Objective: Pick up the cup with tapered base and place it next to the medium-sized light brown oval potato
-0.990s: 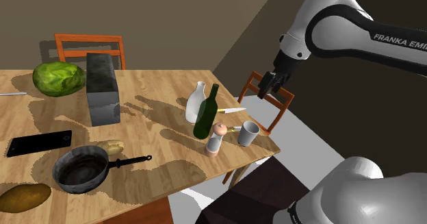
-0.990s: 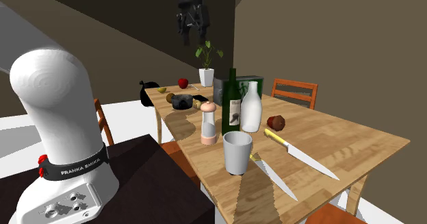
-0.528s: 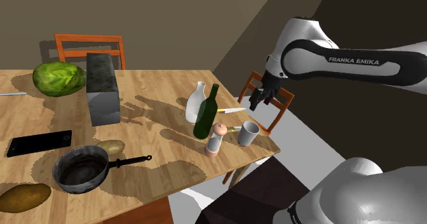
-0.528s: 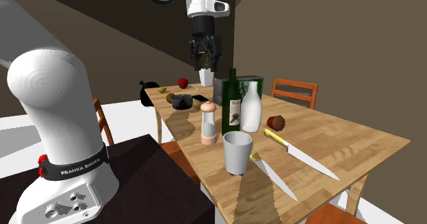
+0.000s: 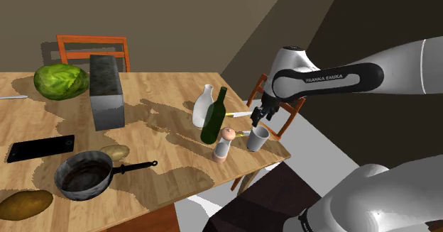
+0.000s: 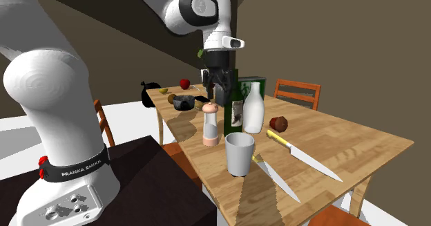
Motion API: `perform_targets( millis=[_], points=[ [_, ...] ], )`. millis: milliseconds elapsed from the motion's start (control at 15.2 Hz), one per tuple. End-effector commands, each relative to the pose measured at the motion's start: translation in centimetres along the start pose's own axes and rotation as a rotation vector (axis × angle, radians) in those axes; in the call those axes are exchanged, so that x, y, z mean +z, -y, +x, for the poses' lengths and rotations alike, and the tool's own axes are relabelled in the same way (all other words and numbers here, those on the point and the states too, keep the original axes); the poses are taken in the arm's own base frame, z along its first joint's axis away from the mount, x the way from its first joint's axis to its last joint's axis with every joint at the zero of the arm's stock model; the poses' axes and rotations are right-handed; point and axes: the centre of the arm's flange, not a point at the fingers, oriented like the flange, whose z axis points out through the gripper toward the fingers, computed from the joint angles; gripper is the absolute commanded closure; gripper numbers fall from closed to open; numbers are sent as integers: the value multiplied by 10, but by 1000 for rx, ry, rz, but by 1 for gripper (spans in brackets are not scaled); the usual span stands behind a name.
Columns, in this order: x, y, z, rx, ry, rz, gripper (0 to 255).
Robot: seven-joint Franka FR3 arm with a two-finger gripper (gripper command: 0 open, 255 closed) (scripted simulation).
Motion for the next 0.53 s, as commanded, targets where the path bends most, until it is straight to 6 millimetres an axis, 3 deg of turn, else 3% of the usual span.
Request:
perform_targets(
  millis=[0,462],
  points=[
    [25,-9,8,6,12,-5,0],
    [107,-33,29,26,54,-22,0]
  ],
)
